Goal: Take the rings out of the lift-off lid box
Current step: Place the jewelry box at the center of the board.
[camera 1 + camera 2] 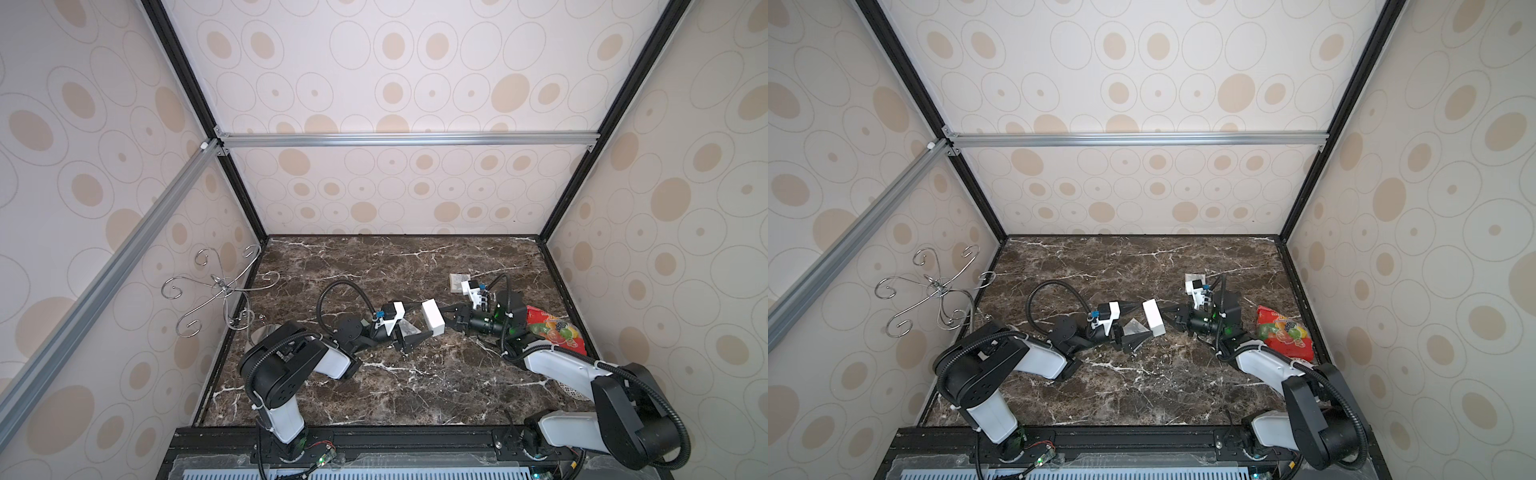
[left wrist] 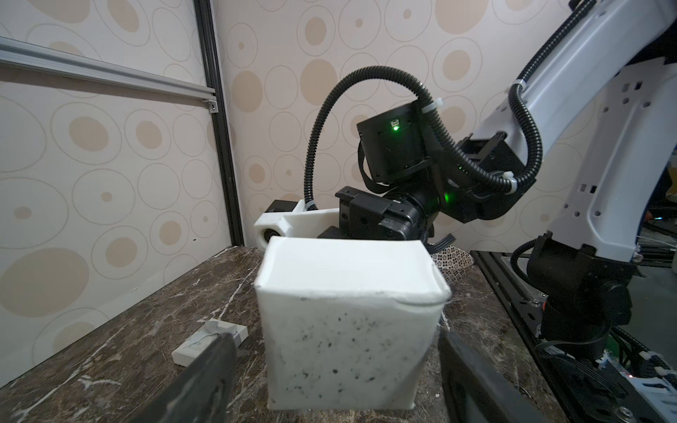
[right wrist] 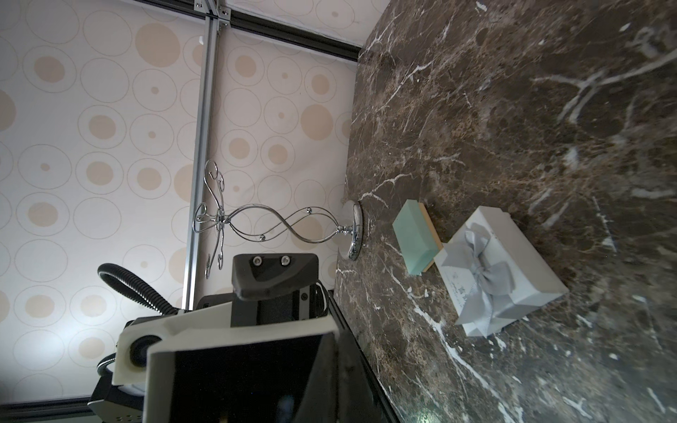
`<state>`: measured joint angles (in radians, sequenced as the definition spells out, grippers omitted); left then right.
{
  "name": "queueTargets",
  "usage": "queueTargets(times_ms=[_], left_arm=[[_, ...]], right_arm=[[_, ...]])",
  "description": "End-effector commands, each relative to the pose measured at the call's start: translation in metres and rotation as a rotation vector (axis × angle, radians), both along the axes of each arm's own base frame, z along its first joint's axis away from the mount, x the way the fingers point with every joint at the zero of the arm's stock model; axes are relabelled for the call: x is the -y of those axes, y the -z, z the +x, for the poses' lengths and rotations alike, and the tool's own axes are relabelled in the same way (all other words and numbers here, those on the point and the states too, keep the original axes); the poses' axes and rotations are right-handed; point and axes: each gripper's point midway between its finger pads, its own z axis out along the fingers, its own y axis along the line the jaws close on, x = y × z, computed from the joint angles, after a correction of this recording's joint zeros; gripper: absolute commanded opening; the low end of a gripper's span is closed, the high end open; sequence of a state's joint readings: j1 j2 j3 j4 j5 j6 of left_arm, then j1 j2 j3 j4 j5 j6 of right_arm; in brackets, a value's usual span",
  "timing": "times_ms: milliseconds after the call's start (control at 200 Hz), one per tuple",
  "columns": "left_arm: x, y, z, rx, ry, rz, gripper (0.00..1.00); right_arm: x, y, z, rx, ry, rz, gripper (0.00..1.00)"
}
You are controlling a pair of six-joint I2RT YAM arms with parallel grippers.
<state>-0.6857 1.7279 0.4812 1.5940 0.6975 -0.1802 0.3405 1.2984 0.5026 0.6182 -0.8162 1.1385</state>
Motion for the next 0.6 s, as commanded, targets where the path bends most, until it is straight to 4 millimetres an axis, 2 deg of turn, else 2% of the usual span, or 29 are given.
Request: queueTargets(times_ms=[0,290,480,595], left_arm=[[-0.012,-0.062,-0.02,0.21,0.016,-0.182,0.88],[-0.026,-0.057,-0.021,0.187,-0.043,-0.163,0.97],[-0.025,-0.043,-0.008,0.128,-0.08,-0.044,1.0],[-0.016,-0.024,0.009,0.06,-0.116,0.105,1.0]], right_arm=[[0.007,0.0,0.002,0.014,0.021,-0.033,0.0],[0.022,0.013,0.004,0.055,0.01,-0.251,0.0],[0.041,0.015,0.015,0.174,-0.015,-0.494,0.0],[0.048,0.011,0.031,0.293,-0.046,-0.63,0.0]])
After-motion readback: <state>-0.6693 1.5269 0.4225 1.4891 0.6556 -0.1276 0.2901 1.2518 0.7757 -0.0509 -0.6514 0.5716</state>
